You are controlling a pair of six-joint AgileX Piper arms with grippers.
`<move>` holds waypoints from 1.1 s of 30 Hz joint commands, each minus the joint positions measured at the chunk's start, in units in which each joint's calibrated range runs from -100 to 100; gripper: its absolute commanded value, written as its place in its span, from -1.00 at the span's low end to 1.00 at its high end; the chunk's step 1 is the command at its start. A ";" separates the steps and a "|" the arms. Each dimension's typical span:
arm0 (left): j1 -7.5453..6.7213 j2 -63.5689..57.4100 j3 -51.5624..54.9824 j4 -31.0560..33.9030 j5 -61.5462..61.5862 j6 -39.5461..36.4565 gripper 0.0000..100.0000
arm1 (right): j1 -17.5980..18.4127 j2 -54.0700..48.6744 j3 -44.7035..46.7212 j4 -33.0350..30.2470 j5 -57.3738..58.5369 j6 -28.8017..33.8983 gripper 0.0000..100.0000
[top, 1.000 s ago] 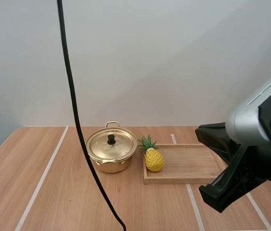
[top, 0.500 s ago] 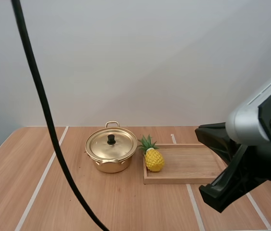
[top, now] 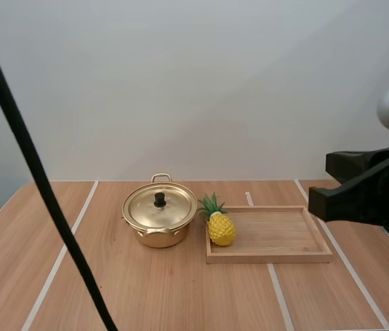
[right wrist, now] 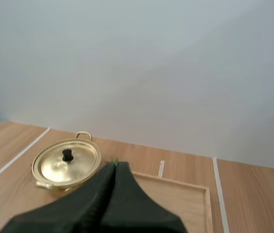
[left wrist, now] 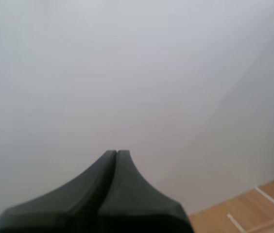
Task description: Open the pot, put the grape inside, and close it
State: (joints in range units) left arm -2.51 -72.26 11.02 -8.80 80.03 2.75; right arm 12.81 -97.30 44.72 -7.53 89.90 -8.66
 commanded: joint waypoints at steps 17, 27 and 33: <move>0.11 -20.03 39.89 6.91 -27.92 -12.13 -1.00 | -9.23 -2.70 8.88 -2.10 -41.99 2.00 -1.00; 2.51 -23.51 56.68 7.74 -41.33 -16.83 -1.00 | -12.03 -2.70 23.68 -2.25 -59.69 2.00 -1.00; 2.51 -24.06 65.10 7.74 -52.82 -16.83 -1.00 | -12.54 -2.70 32.98 -2.37 -66.75 2.00 -1.00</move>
State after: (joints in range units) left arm -0.14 -95.70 73.48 -1.42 32.95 -13.43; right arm 0.46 -99.71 74.56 -9.43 26.49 -6.67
